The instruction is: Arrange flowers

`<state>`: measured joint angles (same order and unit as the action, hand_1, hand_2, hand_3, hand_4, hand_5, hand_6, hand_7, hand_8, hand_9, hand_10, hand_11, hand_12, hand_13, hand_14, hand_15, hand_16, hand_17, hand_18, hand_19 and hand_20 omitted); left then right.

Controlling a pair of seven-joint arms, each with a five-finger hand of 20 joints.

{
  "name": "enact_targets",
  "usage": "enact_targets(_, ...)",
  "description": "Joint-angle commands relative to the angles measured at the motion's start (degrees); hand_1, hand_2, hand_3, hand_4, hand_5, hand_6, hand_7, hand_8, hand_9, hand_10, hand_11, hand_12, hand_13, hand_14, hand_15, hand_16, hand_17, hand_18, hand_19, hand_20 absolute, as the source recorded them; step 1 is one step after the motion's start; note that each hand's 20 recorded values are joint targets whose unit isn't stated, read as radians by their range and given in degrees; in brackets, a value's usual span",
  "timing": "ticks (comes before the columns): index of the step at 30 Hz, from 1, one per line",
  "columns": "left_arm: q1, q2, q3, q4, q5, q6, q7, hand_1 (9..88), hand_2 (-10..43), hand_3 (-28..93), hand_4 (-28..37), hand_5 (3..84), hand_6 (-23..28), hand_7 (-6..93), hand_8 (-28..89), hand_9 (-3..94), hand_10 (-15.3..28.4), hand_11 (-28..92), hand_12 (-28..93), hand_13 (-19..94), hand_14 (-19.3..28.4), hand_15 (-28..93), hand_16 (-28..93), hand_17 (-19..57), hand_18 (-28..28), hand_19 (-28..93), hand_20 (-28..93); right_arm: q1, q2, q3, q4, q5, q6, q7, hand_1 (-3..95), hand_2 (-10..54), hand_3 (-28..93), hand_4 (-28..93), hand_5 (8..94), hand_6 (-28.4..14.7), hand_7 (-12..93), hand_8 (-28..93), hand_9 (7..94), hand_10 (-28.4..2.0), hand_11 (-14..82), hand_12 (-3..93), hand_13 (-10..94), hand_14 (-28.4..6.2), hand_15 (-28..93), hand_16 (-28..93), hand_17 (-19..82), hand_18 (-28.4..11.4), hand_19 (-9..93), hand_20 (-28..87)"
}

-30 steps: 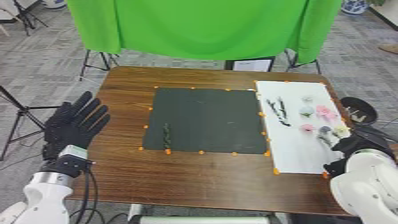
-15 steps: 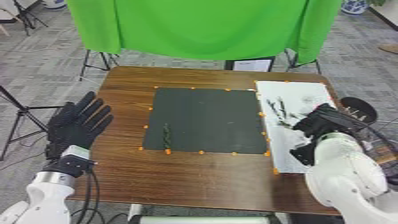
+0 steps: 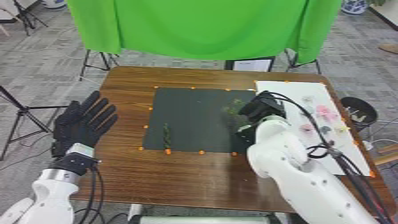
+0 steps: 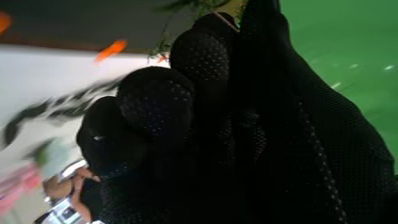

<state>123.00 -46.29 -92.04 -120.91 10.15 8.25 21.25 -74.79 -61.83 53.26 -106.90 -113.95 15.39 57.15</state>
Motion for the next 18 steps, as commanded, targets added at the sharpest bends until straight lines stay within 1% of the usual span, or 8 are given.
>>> enact_targets(1,-0.90,0.59,0.76,0.04,-0.59,0.31,-0.26,26.2,12.7,73,-28.3,38.8,8.2,6.8,-7,31.1,14.6,14,10,20,15.5,26,-6,-5.1,12.5,28,8,4.76,-6.81,-6.46,6.08,-5.99,-2.99,-0.12,52.9,-9.5,70,-23,76.7,-2.9,40,19,83.5,-12.0,39.9,40.7,83,-10.0,61,37,57,-20.3,93,39)
enact_targets(3,-0.69,0.61,0.87,-0.09,-0.99,0.54,-0.48,26.2,12.8,73,-28.3,38.8,8.2,6.9,-7,31.2,14.6,14,10,20,15.4,26,-6,-5.2,12.5,28,8,4.91,-7.44,-8.21,7.28,-7.24,-2.59,0.77,52.9,-9.5,70,-23,76.7,-2.9,40,19,83.5,-12.1,39.9,40.7,83,-10.0,61,37,57,-20.4,93,39)
enact_targets(5,-1.17,0.64,1.22,0.15,-1.46,0.77,-0.35,26.3,12.7,73,-28.3,38.9,8.3,6.9,-7,31.3,14.6,14,10,20,15.5,27,-6,-5.2,12.5,28,8,5.19,-7.61,-10.44,7.94,-8.84,-0.93,2.36,52.7,-9.5,70,-23,76.6,-2.8,40,19,83.5,-12.0,39.9,40.7,83,-10.1,62,37,57,-20.4,93,39)
enact_targets(6,-0.69,0.54,0.96,-0.07,-1.45,1.08,-0.22,26.2,12.7,73,-28.3,39.0,8.3,6.9,-7,31.4,14.6,14,10,20,15.5,27,-6,-5.2,12.5,28,8,4.91,-7.76,-10.92,7.80,-9.05,-1.38,2.61,52.6,-9.5,70,-23,76.7,-2.8,40,19,83.6,-11.9,40.0,40.7,83,-10.1,62,37,58,-20.6,93,39)
enact_targets(8,-1.11,0.57,1.01,0.18,-1.38,0.91,-0.39,26.2,12.7,73,-28.3,39.1,8.2,6.8,-7,31.6,14.7,14,10,20,15.5,27,-6,-5.1,12.5,28,8,4.67,-7.85,-11.85,7.36,-9.06,-1.91,3.19,52.5,-9.5,71,-23,76.9,-2.8,40,19,84.0,-12.2,40.0,40.5,83,-10.1,61,36,58,-20.9,93,39)
enact_targets(9,-0.88,0.65,0.94,0.02,-1.45,1.11,-0.29,26.2,12.7,73,-28.3,39.1,8.2,6.8,-7,31.6,14.8,14,10,20,15.5,27,-6,-5.1,12.5,28,8,4.28,-7.91,-12.01,7.08,-9.16,-2.64,3.09,52.4,-9.5,71,-23,77.0,-2.9,40,19,84.1,-12.3,40.1,40.4,83,-10.2,61,36,58,-20.9,93,38)
enact_targets(14,-1.71,0.65,1.27,0.38,-0.90,0.81,-0.75,26.3,12.7,73,-28.3,39.1,8.3,6.8,-7,31.7,14.7,14,10,21,15.5,27,-6,-5.1,12.5,28,8,3.38,-7.74,-12.42,6.14,-7.33,-5.96,2.89,52.5,-9.5,70,-23,77.3,-3.1,40,18,84.1,-12.5,40.3,40.0,84,-10.3,61,36,58,-21.0,93,38)
enact_targets(18,-1.68,0.65,1.05,0.40,-0.79,0.82,-0.96,26.3,12.8,73,-28.3,39.2,8.3,6.9,-7,31.8,14.7,15,10,21,15.5,27,-6,-5.1,12.5,28,8,2.82,-7.61,-12.86,4.83,-7.10,-7.55,2.66,52.7,-9.5,70,-23,77.4,-3.1,37,17,83.9,-12.5,39.1,39.7,83,-10.5,61,36,58,-21.1,93,38)
